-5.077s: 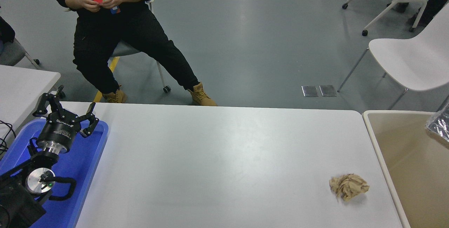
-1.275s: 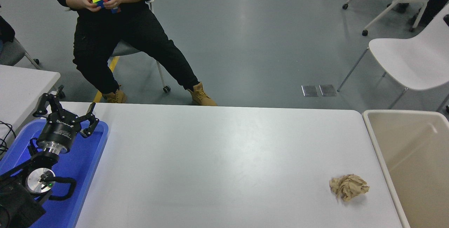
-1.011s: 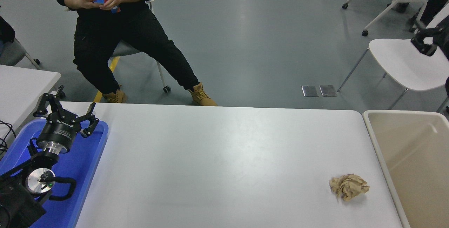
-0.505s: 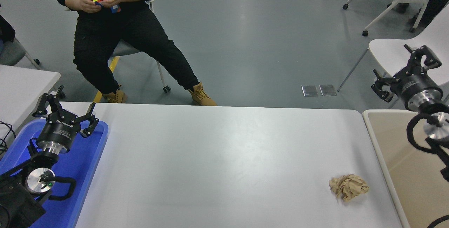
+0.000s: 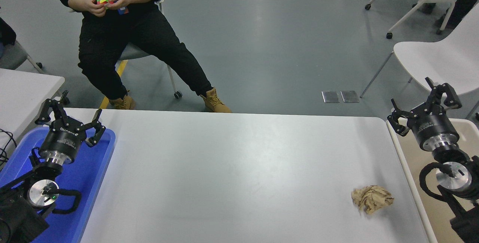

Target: Clean the table surface

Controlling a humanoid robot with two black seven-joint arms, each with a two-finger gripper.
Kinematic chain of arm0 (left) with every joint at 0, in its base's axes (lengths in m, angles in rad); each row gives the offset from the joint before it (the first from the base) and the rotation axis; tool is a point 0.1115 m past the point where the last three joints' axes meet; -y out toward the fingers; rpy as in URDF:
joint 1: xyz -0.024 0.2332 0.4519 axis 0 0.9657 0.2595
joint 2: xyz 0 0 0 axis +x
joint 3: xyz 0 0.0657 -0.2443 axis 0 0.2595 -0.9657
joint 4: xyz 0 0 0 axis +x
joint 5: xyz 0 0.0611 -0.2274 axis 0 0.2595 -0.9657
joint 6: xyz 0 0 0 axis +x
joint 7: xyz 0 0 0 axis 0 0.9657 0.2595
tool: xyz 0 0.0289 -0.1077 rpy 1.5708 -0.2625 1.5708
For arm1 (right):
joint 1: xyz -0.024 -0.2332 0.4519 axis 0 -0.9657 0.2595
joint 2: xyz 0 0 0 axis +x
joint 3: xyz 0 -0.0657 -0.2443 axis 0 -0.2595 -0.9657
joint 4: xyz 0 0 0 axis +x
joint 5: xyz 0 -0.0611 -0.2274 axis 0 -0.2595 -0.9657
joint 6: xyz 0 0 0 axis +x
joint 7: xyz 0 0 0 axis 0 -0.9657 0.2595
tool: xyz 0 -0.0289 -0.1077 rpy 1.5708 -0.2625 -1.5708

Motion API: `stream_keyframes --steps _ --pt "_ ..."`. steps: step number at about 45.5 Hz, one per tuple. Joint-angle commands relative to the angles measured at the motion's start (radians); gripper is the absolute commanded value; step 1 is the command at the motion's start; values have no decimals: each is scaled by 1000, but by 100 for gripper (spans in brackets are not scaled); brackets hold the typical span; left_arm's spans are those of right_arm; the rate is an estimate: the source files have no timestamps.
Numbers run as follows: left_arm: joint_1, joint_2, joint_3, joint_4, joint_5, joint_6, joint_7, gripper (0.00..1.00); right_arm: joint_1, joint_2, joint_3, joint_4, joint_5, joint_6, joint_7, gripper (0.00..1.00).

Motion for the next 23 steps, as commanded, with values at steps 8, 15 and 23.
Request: stream_keyframes --steps 8,15,23 --pt "0 1 0 0 0 0 0 100 -40 22 38 -1 -95 42 44 99" --pt "0 0 0 0 0 0 0 100 -35 14 30 -12 -98 31 44 99" --pt "0 1 0 0 0 0 0 100 -18 -62 -48 -47 -78 28 42 99"
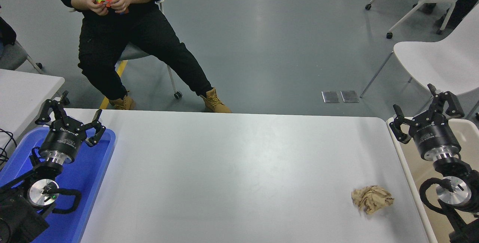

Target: Clean the table surface

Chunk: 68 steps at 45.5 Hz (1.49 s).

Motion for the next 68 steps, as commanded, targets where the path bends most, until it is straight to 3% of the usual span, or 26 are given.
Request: stream_keyframes --steps 1,13,21,30,37,50,68 --pt "0 0 0 0 0 0 0 100 18 -94 -94 -33 9 -4 2 99" --pt "0 0 0 0 0 0 0 100 142 -391 -449 -31 204 9 2 99" --pt "0 0 0 0 0 0 0 100 200 -516 -550 -21 205 61 2 99" --pt "0 0 0 0 0 0 0 100 344 -647 -694 -15 -29 137 2 99" --pt "0 1 0 0 0 0 0 100 600 -753 -1005 5 -216 199 2 99" --pt "0 1 0 0 0 0 0 100 1151 -719 -1594 -2 -419 360 8 99" --pt "0 1 0 0 0 0 0 100 1250 -440 -1878 -7 -738 357 5 99"
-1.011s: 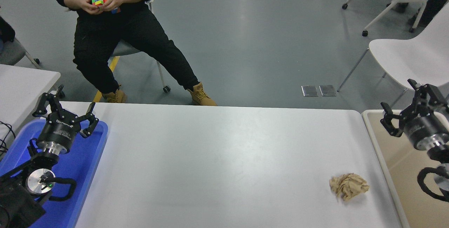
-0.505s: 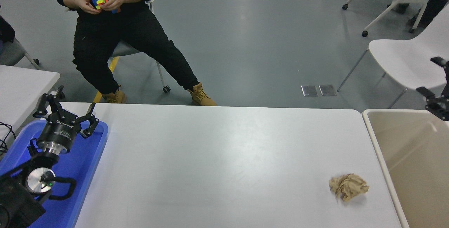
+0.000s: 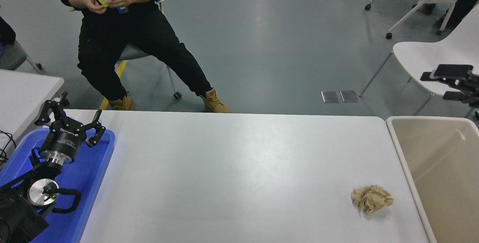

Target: Clean the table surface

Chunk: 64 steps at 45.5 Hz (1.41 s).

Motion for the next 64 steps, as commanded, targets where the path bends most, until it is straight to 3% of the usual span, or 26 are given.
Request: stream_keyframes --steps 1,17,28,64 --pt "0 1 0 0 0 0 0 100 90 154 -208 -1 -214 16 -2 99" --pt "0 1 0 0 0 0 0 100 61 286 -343 13 -306 12 0 99" --pt "0 1 0 0 0 0 0 100 -36 352 -341 3 -316 14 0 99" --pt "0 -1 0 0 0 0 0 100 -275 440 -320 -86 -311 -95 -2 99"
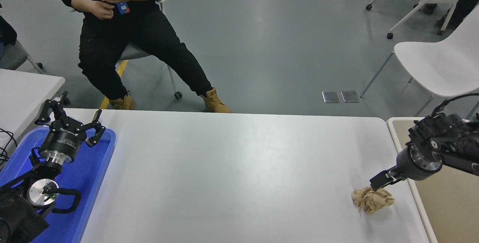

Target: Clean the table surface

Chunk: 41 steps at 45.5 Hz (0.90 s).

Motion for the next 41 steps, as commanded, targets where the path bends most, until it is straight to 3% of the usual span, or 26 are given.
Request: stream_keyframes --steps 1,26,28,31,35,41 --pt "0 0 0 0 0 0 -1 100 -58 13 2 -13 2 -42 -1 99" --pt "0 -1 0 0 0 0 -1 100 -133 36 54 -40 8 -128 -1 98" --pt "0 -1 0 0 0 0 -1 100 -142 38 54 -50 9 -133 -1 96" --pt "0 0 0 0 0 0 -1 100 -150 41 53 -54 6 -143 1 84" --pt "0 -1 0 0 0 0 1 100 -161 47 53 -77 5 -165 1 76" --pt "0 0 0 0 0 0 1 100 -188 76 53 -134 6 -188 3 75"
